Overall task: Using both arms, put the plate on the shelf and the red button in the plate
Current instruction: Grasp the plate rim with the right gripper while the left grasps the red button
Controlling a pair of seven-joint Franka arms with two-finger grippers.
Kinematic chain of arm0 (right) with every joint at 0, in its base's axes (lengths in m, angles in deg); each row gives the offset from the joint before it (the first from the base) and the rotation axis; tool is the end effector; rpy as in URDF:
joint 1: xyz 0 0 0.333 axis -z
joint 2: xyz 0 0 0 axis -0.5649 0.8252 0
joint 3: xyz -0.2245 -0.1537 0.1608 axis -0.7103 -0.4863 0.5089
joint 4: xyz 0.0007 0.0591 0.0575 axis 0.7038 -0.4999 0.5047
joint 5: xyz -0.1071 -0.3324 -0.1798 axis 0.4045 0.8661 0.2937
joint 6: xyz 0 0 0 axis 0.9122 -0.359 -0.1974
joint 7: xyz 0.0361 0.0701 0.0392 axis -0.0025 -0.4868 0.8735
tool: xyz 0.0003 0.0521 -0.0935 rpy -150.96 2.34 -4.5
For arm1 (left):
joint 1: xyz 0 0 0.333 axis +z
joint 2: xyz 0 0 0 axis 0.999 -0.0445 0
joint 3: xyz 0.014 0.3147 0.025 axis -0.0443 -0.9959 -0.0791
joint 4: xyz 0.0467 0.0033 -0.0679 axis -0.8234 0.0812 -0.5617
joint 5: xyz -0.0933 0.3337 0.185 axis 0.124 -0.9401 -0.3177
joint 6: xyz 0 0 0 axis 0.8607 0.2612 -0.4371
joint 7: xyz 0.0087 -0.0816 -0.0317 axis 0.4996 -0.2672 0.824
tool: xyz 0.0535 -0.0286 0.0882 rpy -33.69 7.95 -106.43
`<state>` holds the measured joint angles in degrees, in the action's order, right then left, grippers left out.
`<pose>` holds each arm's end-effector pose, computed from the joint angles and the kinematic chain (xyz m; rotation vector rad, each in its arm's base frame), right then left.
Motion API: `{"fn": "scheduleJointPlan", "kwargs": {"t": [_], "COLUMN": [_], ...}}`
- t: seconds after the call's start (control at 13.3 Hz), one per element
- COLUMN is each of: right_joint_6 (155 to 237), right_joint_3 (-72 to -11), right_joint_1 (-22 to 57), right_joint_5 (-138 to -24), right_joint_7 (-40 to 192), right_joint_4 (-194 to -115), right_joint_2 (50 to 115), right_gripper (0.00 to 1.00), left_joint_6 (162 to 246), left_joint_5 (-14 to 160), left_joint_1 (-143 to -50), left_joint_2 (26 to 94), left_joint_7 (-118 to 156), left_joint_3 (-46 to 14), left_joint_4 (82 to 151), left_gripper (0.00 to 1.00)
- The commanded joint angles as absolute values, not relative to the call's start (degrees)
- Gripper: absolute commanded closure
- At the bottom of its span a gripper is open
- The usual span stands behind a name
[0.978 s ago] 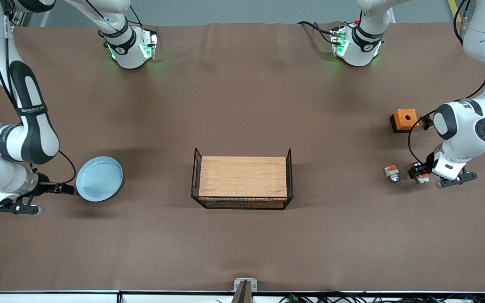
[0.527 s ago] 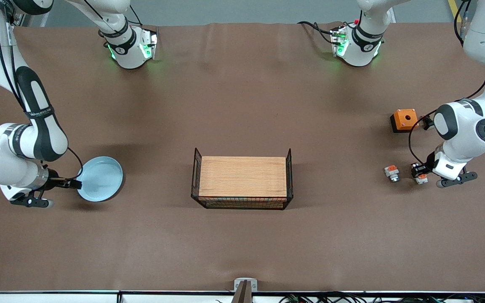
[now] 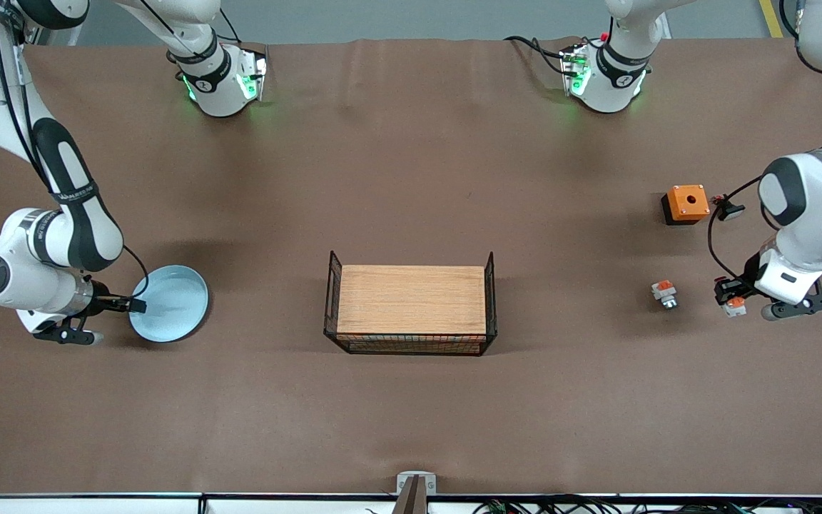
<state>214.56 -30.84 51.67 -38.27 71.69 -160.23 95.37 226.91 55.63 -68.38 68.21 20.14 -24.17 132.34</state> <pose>0.6229 -0.1395 0.1840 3.1279 -0.2236 -0.1614 0.6042 0.0994 0.3195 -3.0739 -0.2410 -0.2060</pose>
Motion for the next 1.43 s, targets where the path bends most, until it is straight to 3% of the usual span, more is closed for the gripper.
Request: {"fn": "scheduleJointPlan", "kwargs": {"t": [0.0,0.6,0.83,0.9,1.35], "right_joint_6": [215.09,214.56,214.39,214.39,214.30], "right_joint_3": [-29.75,-29.57,-29.57,-29.57,-29.22], "right_joint_1": [52.94,52.77,52.68,52.68,52.50], "right_joint_5": [-40.80,-40.80,-40.80,-40.80,-40.80], "right_joint_7": [72.38,72.38,75.70,76.24,76.33], "right_joint_4": [-160.34,-160.17,-160.25,-160.25,-159.81], "right_joint_2": [96.15,95.97,95.88,95.80,94.04], "right_gripper": [0.34,0.69,0.95,0.99,1.00], "left_joint_6": [215.86,195.36,190.96,190.33,184.27], "left_joint_5": [54.28,55.16,55.16,55.24,56.56], "left_joint_1": [-68.12,-68.03,-67.94,-67.94,-67.33], "left_joint_2": [70.61,70.70,71.57,72.27,75.97], "left_joint_7": [20.21,13.11,7.57,5.55,2.01], "left_joint_3": [-21.82,-13.65,-10.83,-10.04,-10.03], "left_joint_4": [126.11,111.24,109.30,109.21,109.21], "left_gripper": [1.00,1.00,1.00,1.00,1.00]}}
